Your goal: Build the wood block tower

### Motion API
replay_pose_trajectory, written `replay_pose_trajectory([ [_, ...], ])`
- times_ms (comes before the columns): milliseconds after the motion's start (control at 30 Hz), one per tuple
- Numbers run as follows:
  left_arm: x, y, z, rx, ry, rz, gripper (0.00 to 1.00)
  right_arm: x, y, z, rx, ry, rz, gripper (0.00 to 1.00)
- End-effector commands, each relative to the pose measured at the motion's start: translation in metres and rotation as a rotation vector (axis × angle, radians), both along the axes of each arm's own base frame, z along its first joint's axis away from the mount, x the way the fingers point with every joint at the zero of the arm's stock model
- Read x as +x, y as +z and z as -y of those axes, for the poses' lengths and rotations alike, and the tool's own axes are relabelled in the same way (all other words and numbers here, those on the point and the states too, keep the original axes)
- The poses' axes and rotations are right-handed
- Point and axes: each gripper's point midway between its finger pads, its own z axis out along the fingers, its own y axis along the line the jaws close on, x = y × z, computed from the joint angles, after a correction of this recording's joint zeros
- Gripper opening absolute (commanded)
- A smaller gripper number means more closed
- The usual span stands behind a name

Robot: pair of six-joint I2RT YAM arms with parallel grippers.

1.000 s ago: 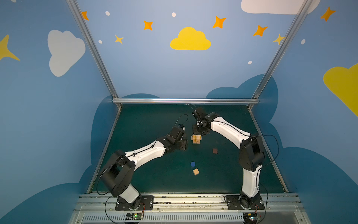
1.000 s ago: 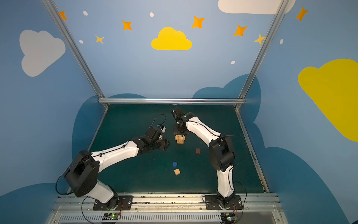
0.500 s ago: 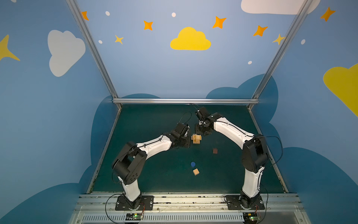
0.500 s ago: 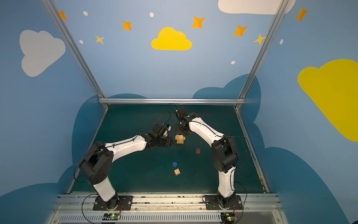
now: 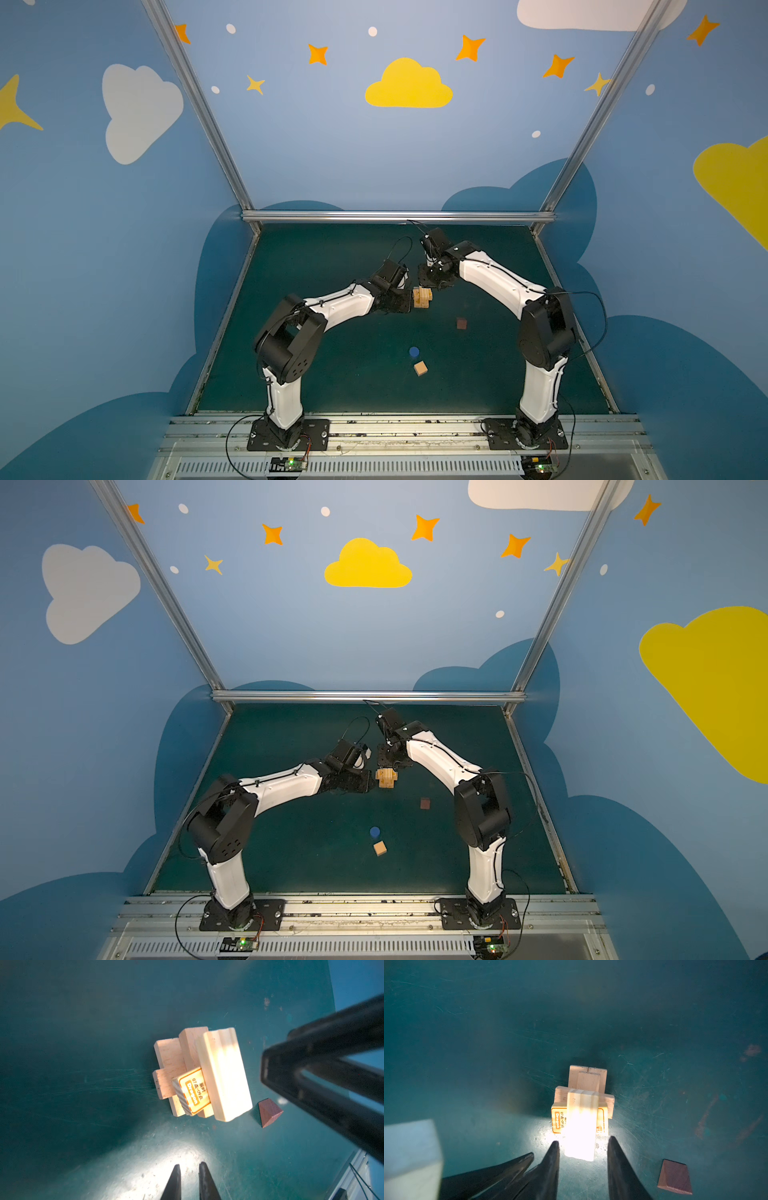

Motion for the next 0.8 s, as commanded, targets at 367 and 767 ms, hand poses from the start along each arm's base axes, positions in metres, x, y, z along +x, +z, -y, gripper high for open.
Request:
replay_pose_trajectory([
  [367, 0.017, 0.000, 0.006, -0.032, 0.031, -0.016, 0.19, 0.003, 0.004, 0.005, -0.014, 0.005, 0.015, 0.33],
  [767, 0.026, -0.005, 0.008, -0.027, 0.041, -0.017, 0.19, 0.004, -0.002, 0.005, -0.014, 0.006, 0.005, 0.33],
])
